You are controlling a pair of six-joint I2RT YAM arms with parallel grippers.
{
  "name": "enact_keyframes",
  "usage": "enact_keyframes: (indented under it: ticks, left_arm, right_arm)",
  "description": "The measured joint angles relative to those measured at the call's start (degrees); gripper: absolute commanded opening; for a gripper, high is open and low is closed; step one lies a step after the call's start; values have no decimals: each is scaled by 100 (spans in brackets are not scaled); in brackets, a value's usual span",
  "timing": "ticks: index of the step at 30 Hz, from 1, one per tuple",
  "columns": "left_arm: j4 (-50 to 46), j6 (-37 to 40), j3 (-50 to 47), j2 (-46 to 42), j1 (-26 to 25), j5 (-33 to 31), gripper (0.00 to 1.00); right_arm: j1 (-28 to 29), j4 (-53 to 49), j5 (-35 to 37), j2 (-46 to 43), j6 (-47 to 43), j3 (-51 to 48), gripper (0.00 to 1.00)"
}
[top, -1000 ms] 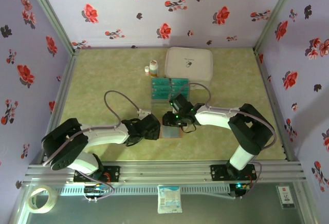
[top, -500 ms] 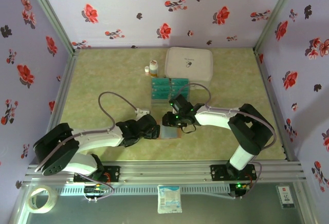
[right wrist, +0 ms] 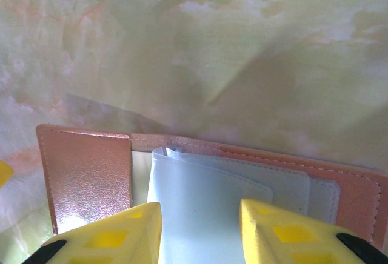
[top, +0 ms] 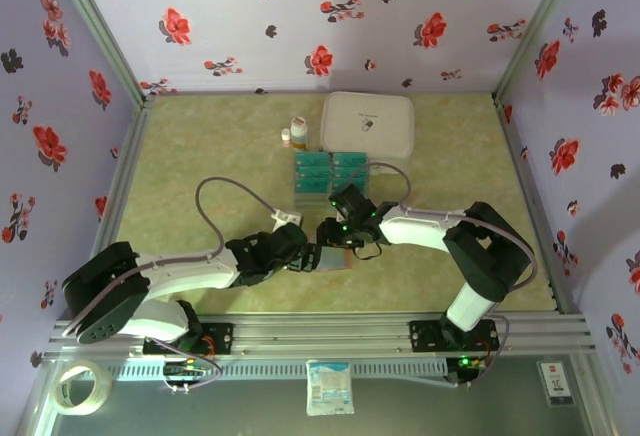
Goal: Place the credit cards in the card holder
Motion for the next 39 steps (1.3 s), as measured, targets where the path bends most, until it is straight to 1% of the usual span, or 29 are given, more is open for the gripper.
enact_keyframes:
  ticks: [4,17,24,29,39]
  left_arm:
    - [142,98,0,101,-122,42,100]
    - [210,122,2,470,-142,37,99]
    - [210,116,0,538,-153,33,94]
    - [210,98,0,634,-153,35,90]
    - [262,76,-85,656,-155,31,89]
  right_arm:
    - [4,7,0,0,0,0,38]
    - [4,7,0,0,0,0,39]
    - [4,-4,0,-4,9,13,49]
    - [4,-105,9,-107,9,107,54]
    - [-68,-221,76,-459,11,138,57]
